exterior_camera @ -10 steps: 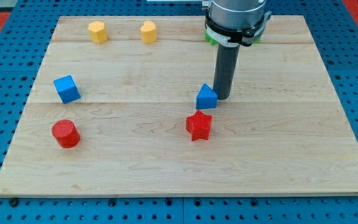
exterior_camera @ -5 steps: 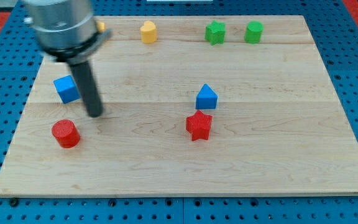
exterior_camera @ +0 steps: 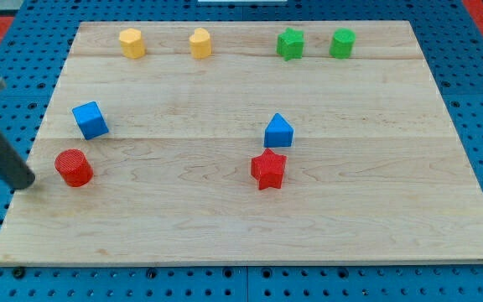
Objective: Move the red circle to the bottom right of the red star
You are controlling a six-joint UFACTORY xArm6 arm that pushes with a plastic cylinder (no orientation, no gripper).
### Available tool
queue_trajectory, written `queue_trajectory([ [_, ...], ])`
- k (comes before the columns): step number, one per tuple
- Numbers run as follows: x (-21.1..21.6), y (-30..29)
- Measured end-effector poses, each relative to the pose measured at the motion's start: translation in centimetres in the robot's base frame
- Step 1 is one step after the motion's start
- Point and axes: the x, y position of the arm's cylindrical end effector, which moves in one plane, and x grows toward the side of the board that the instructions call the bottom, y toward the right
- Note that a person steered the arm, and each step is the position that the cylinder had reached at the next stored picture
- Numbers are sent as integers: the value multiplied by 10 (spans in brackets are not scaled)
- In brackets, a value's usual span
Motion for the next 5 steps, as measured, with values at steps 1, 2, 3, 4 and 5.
queue_trajectory([
  [1,4,86],
  [2,6,106],
  [3,-21,117],
  [4,-8,180],
  [5,0,206],
])
